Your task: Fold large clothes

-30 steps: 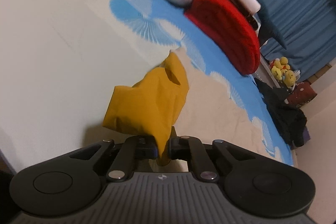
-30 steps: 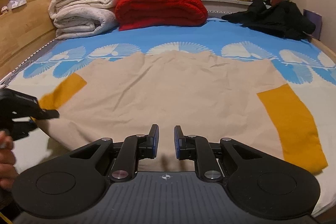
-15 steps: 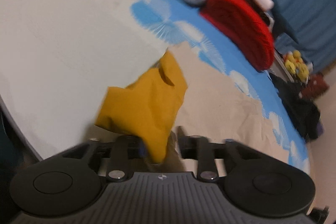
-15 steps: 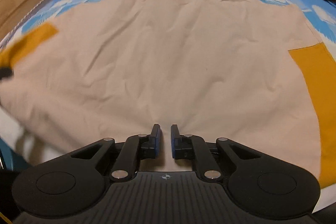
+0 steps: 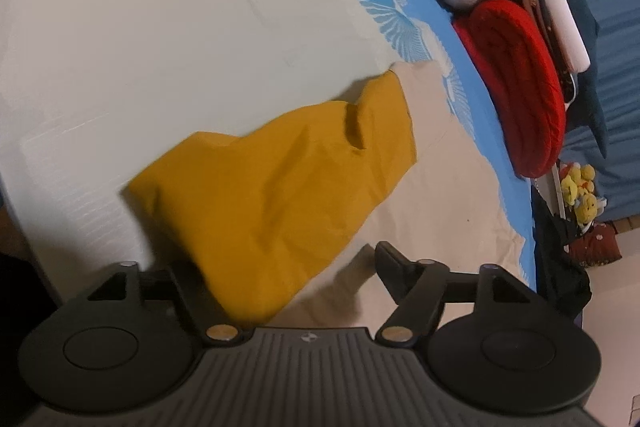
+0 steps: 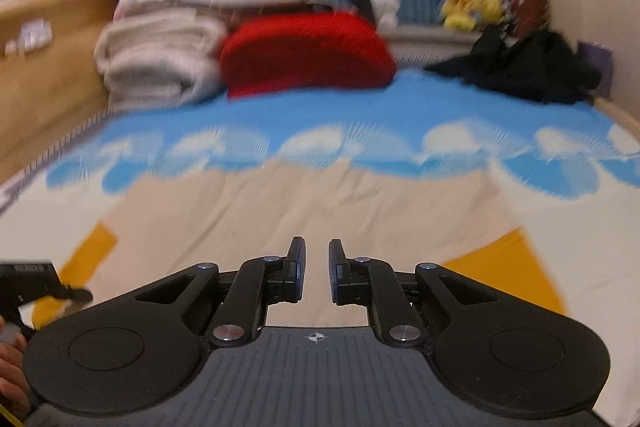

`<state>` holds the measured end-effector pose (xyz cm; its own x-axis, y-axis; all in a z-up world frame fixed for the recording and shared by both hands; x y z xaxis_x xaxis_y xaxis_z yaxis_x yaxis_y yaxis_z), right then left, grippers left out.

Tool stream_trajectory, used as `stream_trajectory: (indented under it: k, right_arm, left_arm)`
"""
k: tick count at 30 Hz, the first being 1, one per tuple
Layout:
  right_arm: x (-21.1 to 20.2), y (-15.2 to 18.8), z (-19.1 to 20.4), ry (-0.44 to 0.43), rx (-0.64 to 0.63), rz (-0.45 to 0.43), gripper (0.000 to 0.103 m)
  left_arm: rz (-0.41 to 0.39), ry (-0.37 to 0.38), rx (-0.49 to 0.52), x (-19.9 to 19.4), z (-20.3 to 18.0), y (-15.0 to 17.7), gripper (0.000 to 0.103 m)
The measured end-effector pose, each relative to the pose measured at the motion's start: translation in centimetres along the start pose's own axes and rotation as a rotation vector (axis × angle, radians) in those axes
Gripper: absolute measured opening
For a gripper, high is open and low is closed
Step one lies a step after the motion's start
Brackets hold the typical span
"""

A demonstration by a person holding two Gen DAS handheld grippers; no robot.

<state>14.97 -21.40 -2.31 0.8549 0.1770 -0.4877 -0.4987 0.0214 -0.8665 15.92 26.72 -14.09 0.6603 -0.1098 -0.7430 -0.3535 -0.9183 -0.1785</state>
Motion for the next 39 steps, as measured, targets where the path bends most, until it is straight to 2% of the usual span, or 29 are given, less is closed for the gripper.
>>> stream_trajectory:
  k: [1,3,5,8,11,15,16,20,23,26,29,31,33,35,36,38,39]
  right_arm:
    - [-0.8,-0.4,-1.1,0.005,0.005,-0.023,0.012]
    - [-2.5,-1.4,-3.8,0.005,0.001,-0.068,0.013]
    - [-4.1,-2.6,-6.7,-0.013,-0.011,-0.117,0.016]
    - [-5.7,-3.6,-10.0,-0.026,-0.096,-0.149,0.027]
    - [-6.0,-2.3,-13.3,0.016,-0.177,-0.124,0.029]
    - [-5.5,0.6,-17.4,0.089,-0.132,-0.053,0.028]
    - [-5.8,0.9,-18.2,0.112,-0.138,-0.070,0.028]
    - [-7.1,1.7,-20.7,0.123,-0.056,-0.119,0.028]
    - [-7.8,2.2,-22.5,0.116,-0.025,-0.144,0.028]
    - [-8.8,2.2,-24.3,0.098,0.034,-0.181,0.028]
    - [-9.5,2.4,-26.1,0.093,0.097,-0.199,0.028]
    - [-9.7,2.6,-27.1,0.097,0.125,-0.204,0.028]
    - [-9.8,3.0,-28.1,0.103,0.153,-0.201,0.028]
    - [-9.8,3.5,-29.1,0.100,0.185,-0.188,0.029]
    - [-9.7,3.7,-29.5,0.095,0.201,-0.176,0.029]
    - [-9.6,4.3,-30.1,0.084,0.233,-0.148,0.029]
    - [-9.5,4.5,-30.3,0.079,0.245,-0.139,0.029]
  left_arm:
    - [-0.009,-0.007,0.011,0.1,-0.2,0.1,0.076]
    - [-0.043,-0.036,0.026,0.0,-0.5,0.4,0.062]
    - [-0.050,-0.034,0.027,-0.1,-0.5,0.9,0.034]
    - [-0.083,-0.020,0.070,-0.9,-1.4,1.8,0.022]
    - [-0.131,-0.026,0.155,-2.1,-3.5,2.7,0.018]
    - [-0.221,-0.038,0.423,-4.5,-8.8,5.9,0.017]
    - [-0.242,-0.031,0.492,-5.1,-10.4,7.0,0.016]
    - [-0.312,0.021,0.761,-7.7,-17.2,13.8,0.016]
    - [-0.312,0.084,0.936,-8.8,-21.7,20.9,0.015]
    - [-0.284,0.143,1.148,-9.1,-25.1,30.2,0.015]
    - [-0.210,0.142,1.363,-7.0,-26.2,39.4,0.015]
    - [-0.132,0.126,1.507,-4.5,-25.4,45.5,0.015]
    - [-0.014,0.083,1.618,-1.5,-24.0,50.1,0.018]
    - [0.168,0.036,1.699,1.7,-22.4,53.0,0.037]
    - [0.212,0.026,1.733,2.6,-21.7,53.8,0.038]
    - [0.207,0.052,1.757,2.6,-21.9,53.3,0.044]
    - [0.229,0.087,1.726,1.9,-22.5,52.3,0.048]
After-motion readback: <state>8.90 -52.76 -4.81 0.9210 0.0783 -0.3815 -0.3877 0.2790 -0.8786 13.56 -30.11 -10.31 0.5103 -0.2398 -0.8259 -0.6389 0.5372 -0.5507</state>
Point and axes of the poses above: each gripper's, at about its wrist camera, not at the fingertips, and x roughly the way its jaws point, z to its left, y to its underside, the point moved 1 cm from there along x, roughly the way its jaws point, and after that the axes turned 11 degrees about -x, right-handed, at the moved point
